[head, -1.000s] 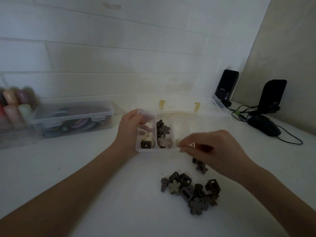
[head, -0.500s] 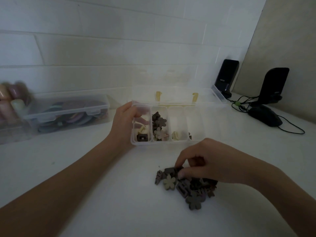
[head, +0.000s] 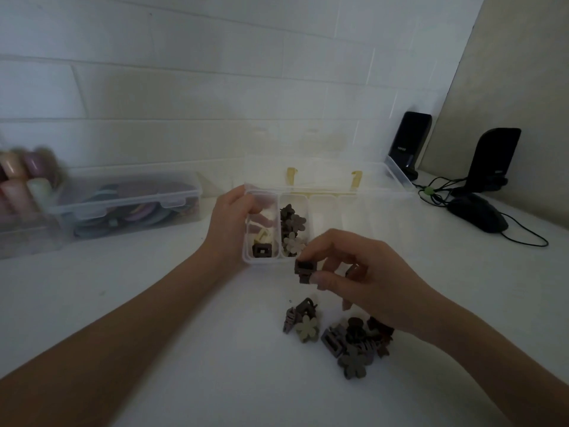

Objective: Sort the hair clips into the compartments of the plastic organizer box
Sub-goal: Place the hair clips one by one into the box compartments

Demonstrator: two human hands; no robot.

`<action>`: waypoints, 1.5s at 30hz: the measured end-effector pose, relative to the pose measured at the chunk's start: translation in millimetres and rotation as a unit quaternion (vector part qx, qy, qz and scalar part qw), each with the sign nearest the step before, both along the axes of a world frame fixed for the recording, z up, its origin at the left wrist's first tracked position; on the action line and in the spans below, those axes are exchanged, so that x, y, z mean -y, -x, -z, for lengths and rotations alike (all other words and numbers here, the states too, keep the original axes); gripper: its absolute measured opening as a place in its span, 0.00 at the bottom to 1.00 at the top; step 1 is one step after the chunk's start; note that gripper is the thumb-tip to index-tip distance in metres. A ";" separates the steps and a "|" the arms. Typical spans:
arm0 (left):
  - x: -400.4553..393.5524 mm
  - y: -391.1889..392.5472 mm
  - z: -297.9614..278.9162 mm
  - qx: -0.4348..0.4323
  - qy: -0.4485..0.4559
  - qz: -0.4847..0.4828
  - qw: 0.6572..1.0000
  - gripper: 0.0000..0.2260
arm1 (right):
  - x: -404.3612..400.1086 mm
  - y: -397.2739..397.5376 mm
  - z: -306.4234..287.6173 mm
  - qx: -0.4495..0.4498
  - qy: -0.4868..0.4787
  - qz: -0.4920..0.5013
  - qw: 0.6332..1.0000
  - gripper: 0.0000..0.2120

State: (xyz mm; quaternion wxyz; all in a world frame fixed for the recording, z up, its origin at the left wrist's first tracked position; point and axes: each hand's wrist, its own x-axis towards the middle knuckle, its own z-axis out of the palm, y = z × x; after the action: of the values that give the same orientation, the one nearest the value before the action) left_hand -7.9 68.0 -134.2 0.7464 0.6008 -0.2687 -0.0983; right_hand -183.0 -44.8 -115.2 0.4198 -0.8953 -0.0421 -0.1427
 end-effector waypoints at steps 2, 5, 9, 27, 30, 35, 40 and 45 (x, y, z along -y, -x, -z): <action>-0.3 -1.2 1.3 0.007 -0.001 -0.003 1.000 0.08 | -0.3 -1.4 2.7 0.000 -0.022 0.001 1.000 0.14; 0.5 -1.4 1.5 0.015 -0.006 -0.003 1.000 0.09 | -1.1 -2.3 4.1 0.018 -0.019 0.005 1.000 0.15; -0.1 -1.7 0.8 0.016 -0.008 0.000 1.000 0.09 | -8.4 -11.1 5.6 0.095 -0.005 0.061 0.994 0.10; 1.0 -6.1 3.4 0.052 0.031 0.012 0.998 0.06 | -3.3 -10.5 3.8 0.177 0.298 0.063 0.936 0.08; 1.4 -14.0 7.9 0.054 0.015 0.002 0.998 0.08 | 6.0 -2.4 -1.8 0.043 0.295 -0.017 0.954 0.10; -1.3 -7.8 7.5 0.097 0.017 0.017 0.995 0.07 | 9.9 -1.0 -7.1 -0.104 0.281 -0.071 0.951 0.14; 0.6 -10.5 5.7 0.075 0.018 0.012 0.997 0.07 | 13.1 -3.7 2.9 -0.087 0.258 -0.044 0.961 0.10; 1.5 -7.8 3.8 0.054 0.026 0.013 0.998 0.08 | 13.1 -2.9 -0.7 -0.042 0.034 -0.061 0.997 0.09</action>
State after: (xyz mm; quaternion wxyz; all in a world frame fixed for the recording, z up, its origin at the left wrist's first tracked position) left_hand -0.1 66.5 -138.1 0.7451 0.5818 -0.3187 -0.0687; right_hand -180.1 -57.9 -114.5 0.3981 -0.9102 -0.0839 -0.0774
